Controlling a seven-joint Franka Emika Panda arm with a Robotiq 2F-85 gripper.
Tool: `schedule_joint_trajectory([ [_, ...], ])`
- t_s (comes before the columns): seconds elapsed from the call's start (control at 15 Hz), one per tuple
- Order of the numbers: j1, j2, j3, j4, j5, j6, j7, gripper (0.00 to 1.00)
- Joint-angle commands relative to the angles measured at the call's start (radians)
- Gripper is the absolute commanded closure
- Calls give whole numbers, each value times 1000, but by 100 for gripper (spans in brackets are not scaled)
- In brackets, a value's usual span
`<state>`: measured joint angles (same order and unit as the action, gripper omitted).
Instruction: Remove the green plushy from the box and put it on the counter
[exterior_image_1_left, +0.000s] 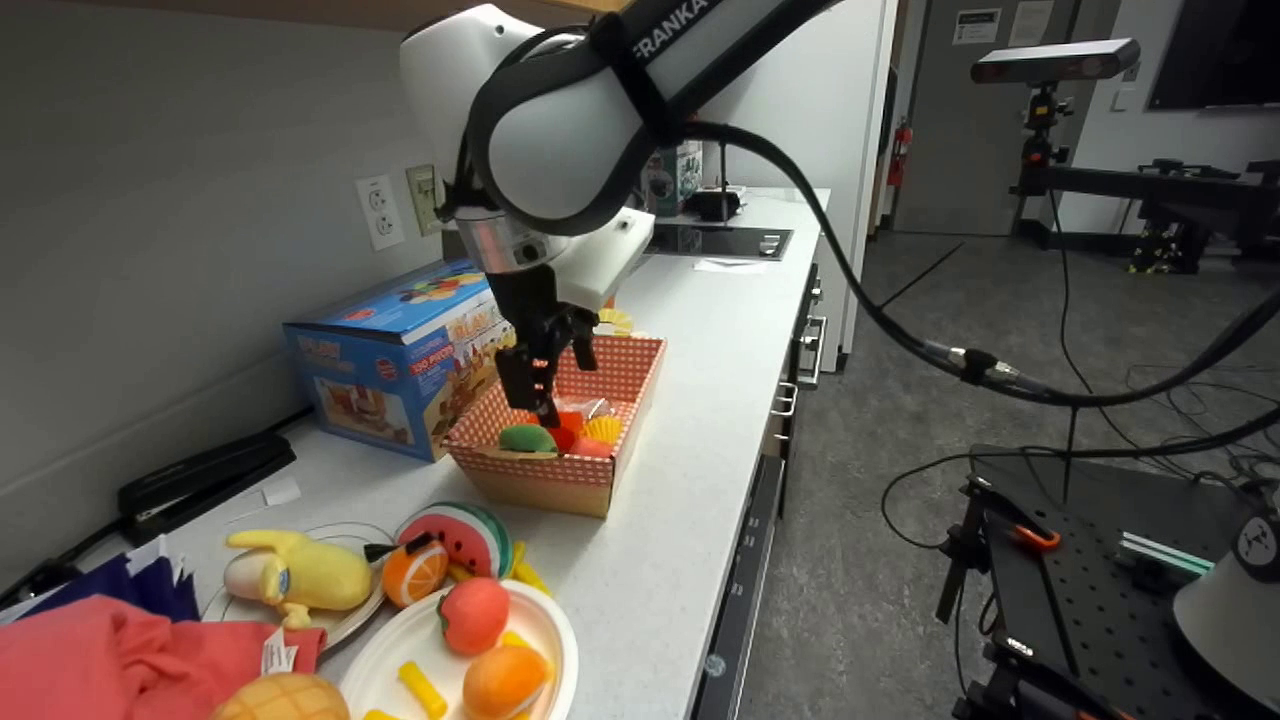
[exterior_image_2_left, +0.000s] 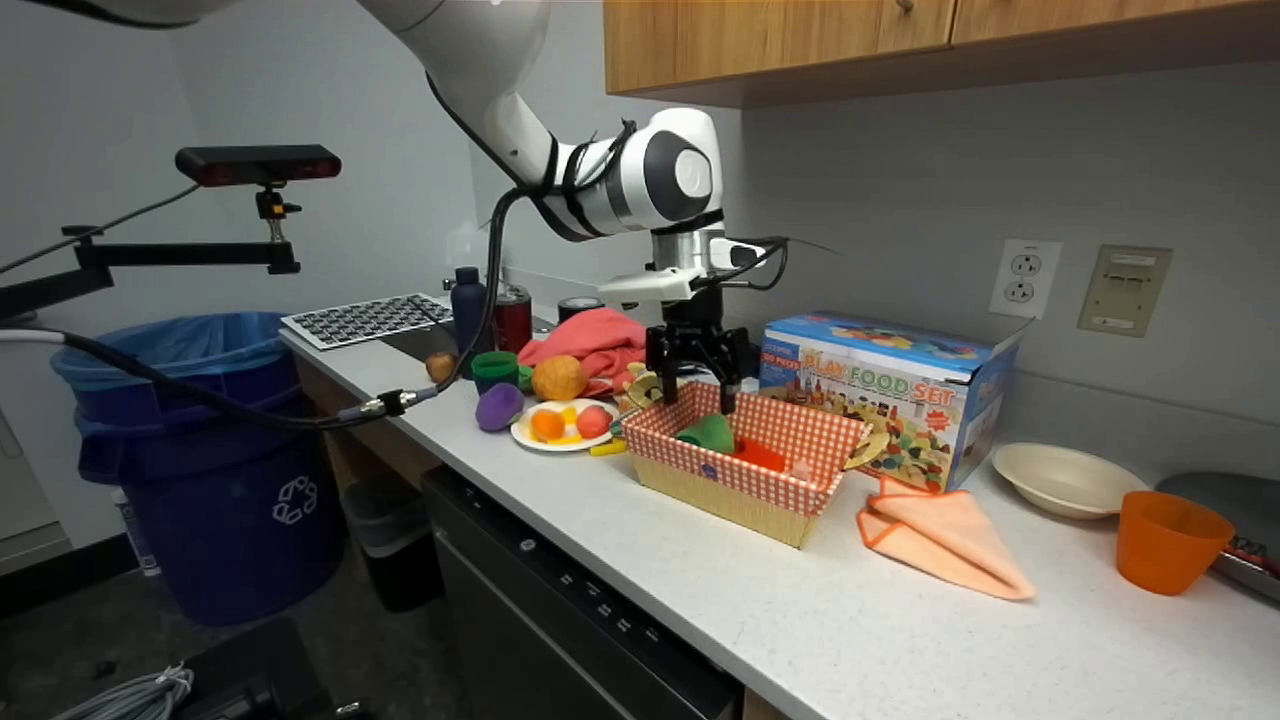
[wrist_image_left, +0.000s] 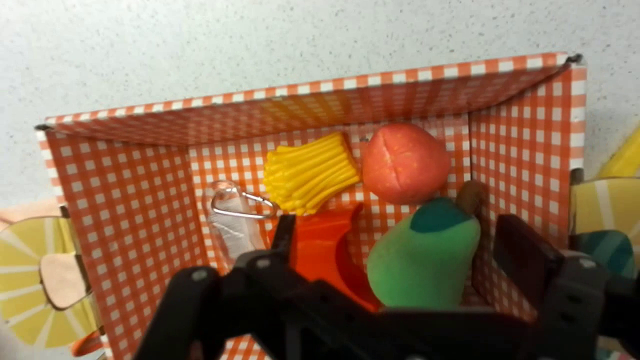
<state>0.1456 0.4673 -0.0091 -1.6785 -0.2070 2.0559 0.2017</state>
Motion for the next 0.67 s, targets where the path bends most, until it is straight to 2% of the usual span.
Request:
schedule_joint_trajectory([
  [0.0, -8, -9, 1, -21, -3, 68, 9, 0],
  [0.33, 0, 85, -23, 62, -21, 117, 37, 0],
  [0.6, 14, 106, -22, 95, -16, 111, 37, 0],
])
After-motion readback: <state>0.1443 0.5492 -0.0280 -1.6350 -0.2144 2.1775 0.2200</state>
